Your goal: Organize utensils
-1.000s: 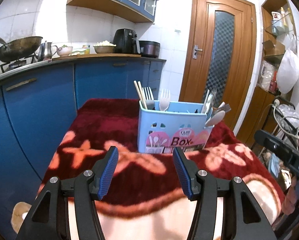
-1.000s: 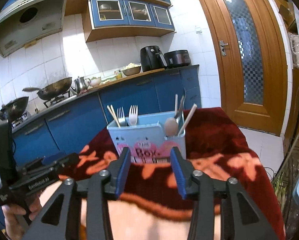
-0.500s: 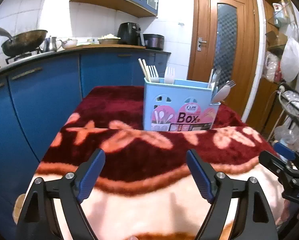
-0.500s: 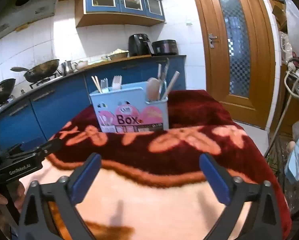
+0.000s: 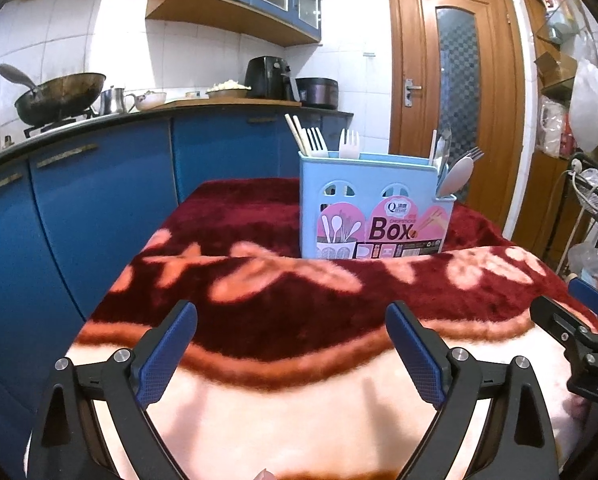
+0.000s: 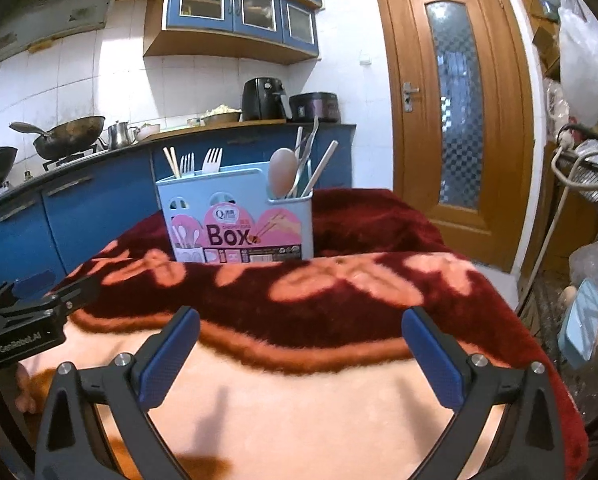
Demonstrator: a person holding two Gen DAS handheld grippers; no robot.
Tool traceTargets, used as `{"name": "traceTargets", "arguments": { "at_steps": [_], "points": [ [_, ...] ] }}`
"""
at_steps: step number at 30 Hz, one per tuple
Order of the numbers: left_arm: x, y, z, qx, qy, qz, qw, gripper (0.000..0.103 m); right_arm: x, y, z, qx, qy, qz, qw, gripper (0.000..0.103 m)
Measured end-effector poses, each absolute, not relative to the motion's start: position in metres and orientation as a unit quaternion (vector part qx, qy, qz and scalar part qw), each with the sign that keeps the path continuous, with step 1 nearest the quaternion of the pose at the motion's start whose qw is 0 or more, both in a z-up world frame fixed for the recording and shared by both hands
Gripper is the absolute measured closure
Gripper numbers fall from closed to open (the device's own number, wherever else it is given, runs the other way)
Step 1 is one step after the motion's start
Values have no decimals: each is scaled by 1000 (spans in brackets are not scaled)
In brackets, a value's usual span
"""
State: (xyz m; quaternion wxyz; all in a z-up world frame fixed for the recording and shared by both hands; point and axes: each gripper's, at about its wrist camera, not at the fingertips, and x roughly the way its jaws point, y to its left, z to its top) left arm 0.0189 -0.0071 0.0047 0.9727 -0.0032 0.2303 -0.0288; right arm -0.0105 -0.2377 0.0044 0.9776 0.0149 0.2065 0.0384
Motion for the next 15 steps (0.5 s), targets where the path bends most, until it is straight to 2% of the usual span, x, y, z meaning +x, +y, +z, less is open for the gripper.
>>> {"name": "traceTargets", "arguments": {
  "at_steps": [15],
  "points": [
    [18,-3,2,-19,229,-28,973,7,-11,-240,2,17,198,35,979,0]
  ]
}}
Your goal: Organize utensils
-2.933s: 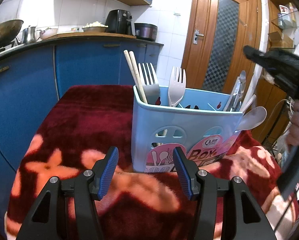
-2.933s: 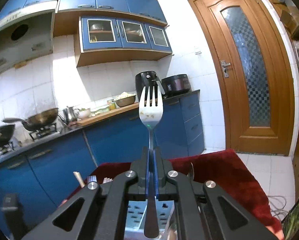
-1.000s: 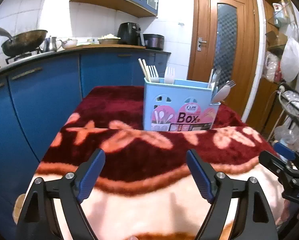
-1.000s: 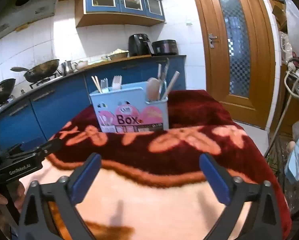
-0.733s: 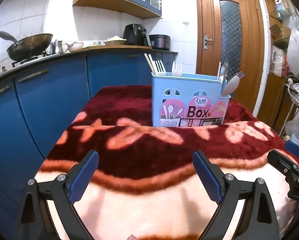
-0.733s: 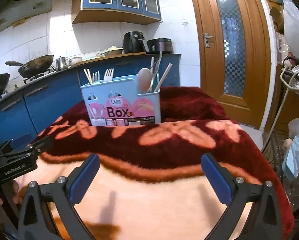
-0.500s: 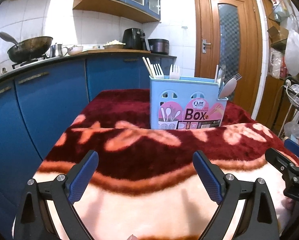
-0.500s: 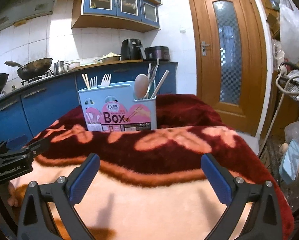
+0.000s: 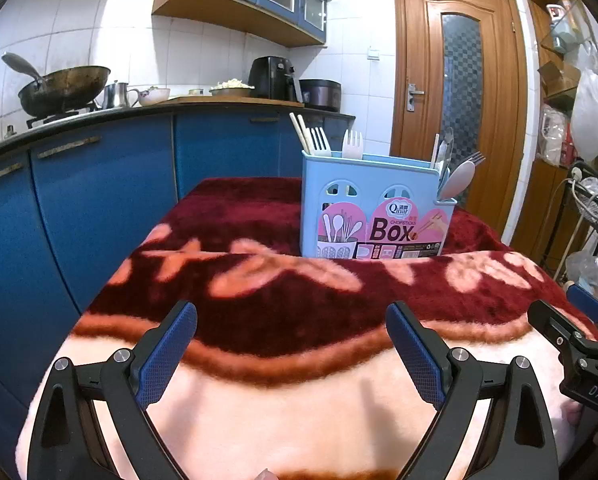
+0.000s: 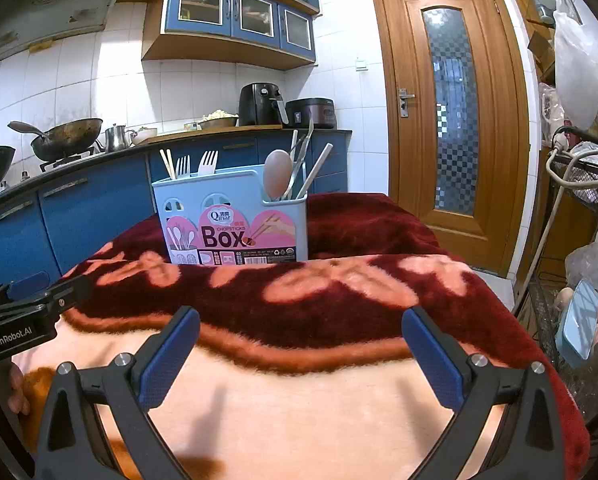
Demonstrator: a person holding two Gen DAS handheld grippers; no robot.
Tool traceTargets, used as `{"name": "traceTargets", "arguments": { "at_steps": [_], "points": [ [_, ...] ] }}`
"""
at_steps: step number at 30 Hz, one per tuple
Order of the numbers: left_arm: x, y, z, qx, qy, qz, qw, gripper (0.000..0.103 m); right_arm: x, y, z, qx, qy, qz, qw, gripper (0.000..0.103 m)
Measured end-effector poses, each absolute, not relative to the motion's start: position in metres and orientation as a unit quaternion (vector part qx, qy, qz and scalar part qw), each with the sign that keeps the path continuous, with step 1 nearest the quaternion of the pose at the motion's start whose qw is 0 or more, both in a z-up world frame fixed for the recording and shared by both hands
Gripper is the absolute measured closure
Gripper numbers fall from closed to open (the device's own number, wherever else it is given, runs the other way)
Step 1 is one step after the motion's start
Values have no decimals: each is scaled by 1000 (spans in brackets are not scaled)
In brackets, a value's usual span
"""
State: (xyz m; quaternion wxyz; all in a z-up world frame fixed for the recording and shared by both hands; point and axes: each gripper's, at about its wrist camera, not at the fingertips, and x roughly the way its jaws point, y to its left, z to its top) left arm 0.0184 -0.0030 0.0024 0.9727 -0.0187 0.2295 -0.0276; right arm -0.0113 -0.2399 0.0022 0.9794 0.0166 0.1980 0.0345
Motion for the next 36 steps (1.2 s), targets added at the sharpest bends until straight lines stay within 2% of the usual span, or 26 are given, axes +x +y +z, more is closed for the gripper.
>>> {"name": "traceTargets", "arguments": {
  "at_steps": [36],
  "points": [
    [17,-1,3,-24,230,-25,973,7,-11,-239,2,15,198,34,980,0]
  ]
}}
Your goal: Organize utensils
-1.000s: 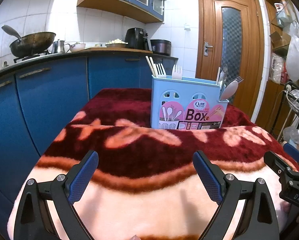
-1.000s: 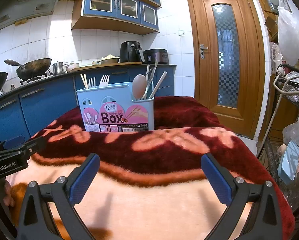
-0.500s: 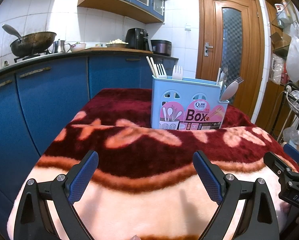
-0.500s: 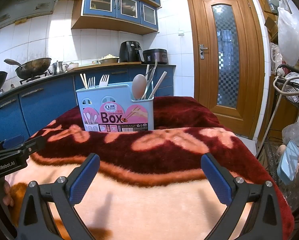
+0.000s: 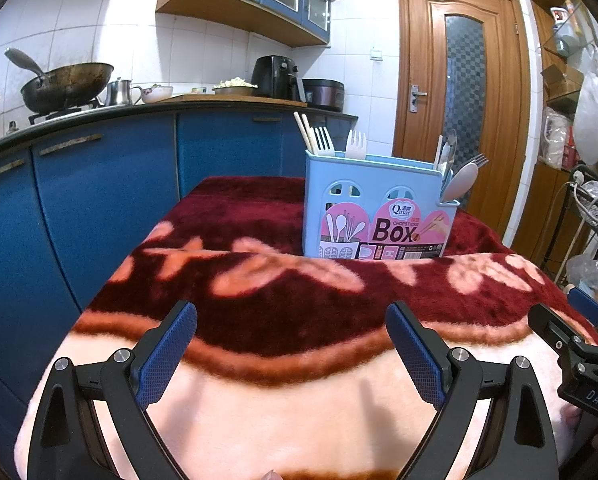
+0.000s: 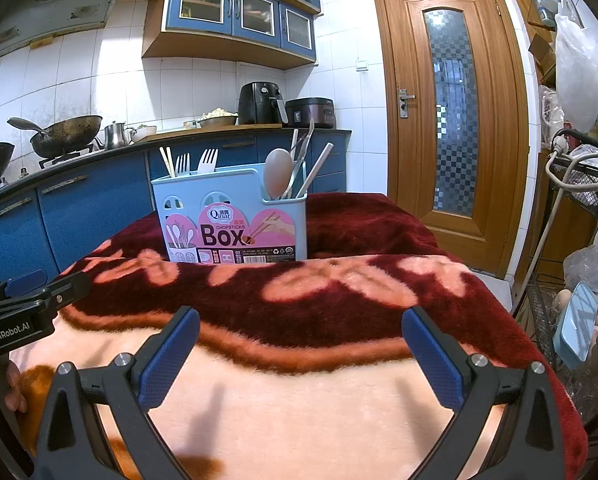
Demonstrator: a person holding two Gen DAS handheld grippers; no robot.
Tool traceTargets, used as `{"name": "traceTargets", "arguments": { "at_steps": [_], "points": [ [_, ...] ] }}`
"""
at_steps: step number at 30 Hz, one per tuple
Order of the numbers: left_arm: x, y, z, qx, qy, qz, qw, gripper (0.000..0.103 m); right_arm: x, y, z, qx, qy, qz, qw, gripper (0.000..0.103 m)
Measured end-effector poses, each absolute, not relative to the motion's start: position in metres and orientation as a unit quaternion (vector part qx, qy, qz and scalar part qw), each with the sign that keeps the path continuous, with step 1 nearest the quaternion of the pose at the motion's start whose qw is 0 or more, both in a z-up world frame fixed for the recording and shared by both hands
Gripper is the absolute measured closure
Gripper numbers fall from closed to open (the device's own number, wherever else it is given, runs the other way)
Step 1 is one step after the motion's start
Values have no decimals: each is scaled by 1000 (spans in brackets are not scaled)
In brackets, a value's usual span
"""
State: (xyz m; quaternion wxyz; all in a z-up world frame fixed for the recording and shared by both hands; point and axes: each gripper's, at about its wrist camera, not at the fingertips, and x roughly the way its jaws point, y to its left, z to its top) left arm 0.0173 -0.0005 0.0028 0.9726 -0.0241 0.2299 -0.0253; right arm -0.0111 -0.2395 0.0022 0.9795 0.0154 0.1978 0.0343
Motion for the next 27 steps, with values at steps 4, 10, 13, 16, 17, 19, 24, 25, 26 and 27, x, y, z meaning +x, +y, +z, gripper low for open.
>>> {"name": "traceTargets", "arguments": {
  "at_steps": [4,10,13,16,17,19,24,25,26,27],
  "points": [
    [18,0,3,-24,230,-26,972,7,-11,-239,2,15,198,34,980,0],
    [17,0,3,-24,230,-23,973,7,-11,-239,2,15,198,34,980,0],
    [17,0,3,-25,231,-20,972,7,-11,-240,2,15,198,35,979,0],
    [17,1,3,-25,230,-19,973,8,-11,-239,3,16,198,34,979,0],
    [16,0,3,-24,229,-18,973,7,-11,-239,2,16,198,34,979,0],
    [16,-1,3,-23,230,-18,973,7,-11,-239,2,15,198,34,979,0],
    [17,-1,2,-31,231,-19,972,7,-12,-239,2,14,198,34,979,0],
    [17,-1,2,-33,232,-19,972,7,-12,-240,3,15,198,34,979,0],
    [17,-1,2,-33,232,-18,972,7,-11,-239,2,15,198,34,979,0],
    [16,-2,2,-33,232,-18,972,7,-11,-239,2,15,199,34,979,0]
  ]
}}
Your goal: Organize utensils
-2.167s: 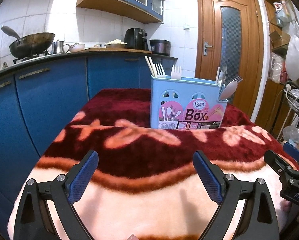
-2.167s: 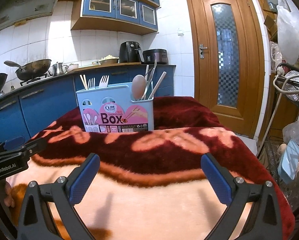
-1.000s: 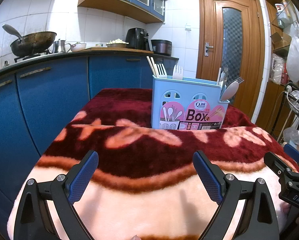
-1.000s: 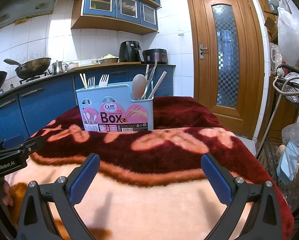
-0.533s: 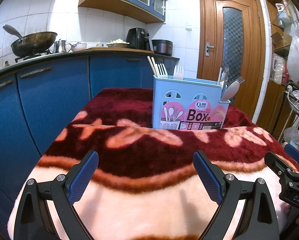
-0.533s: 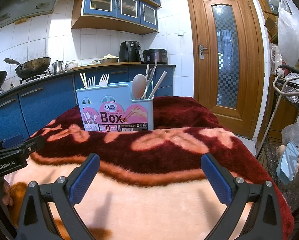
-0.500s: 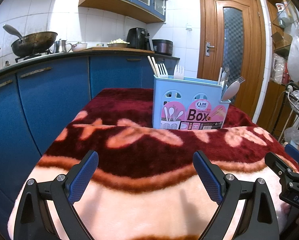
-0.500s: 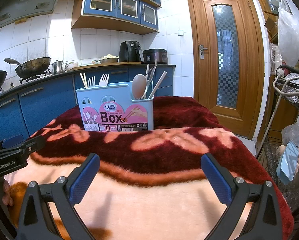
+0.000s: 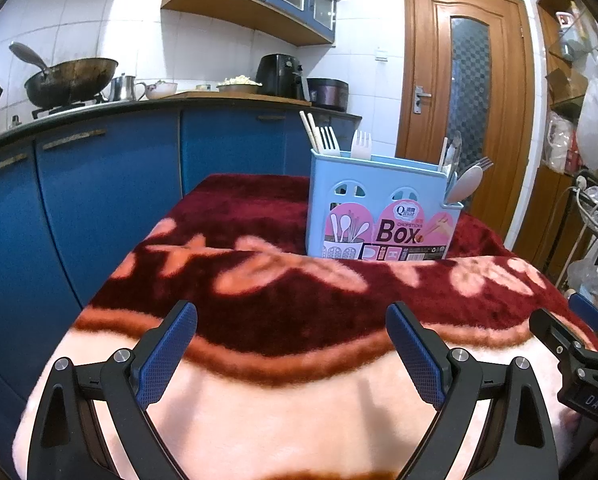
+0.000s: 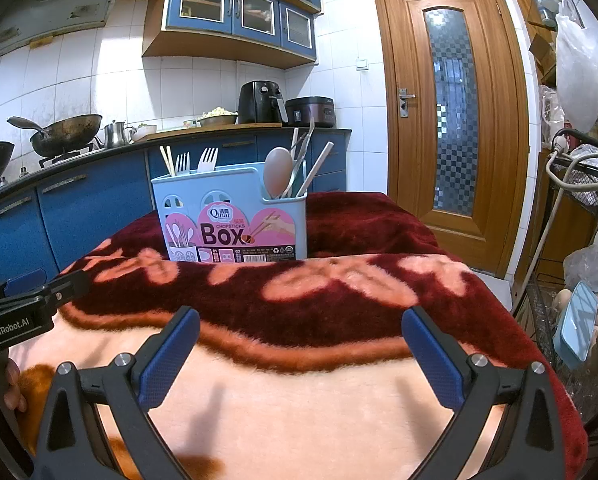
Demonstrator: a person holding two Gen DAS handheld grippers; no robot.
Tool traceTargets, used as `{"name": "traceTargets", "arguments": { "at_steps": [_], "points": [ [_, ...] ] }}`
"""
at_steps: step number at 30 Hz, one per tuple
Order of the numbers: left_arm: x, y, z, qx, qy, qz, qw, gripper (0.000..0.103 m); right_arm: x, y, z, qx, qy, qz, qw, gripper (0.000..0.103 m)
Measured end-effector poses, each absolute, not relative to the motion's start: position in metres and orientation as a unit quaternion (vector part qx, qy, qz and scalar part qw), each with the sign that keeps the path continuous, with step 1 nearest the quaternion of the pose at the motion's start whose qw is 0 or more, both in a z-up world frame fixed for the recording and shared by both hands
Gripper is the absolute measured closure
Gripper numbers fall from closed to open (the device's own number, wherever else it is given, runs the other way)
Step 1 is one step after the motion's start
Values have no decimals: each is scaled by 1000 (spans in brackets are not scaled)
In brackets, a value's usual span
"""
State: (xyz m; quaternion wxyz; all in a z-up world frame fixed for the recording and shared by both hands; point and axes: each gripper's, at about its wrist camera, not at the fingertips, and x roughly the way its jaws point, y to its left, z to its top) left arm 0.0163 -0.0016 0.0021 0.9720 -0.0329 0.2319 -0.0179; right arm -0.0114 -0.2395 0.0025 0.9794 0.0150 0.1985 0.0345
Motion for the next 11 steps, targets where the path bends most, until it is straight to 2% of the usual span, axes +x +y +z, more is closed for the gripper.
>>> {"name": "traceTargets", "arguments": {
  "at_steps": [11],
  "points": [
    [17,-3,1,-35,233,-18,972,7,-11,-240,3,15,200,34,979,0]
  ]
}}
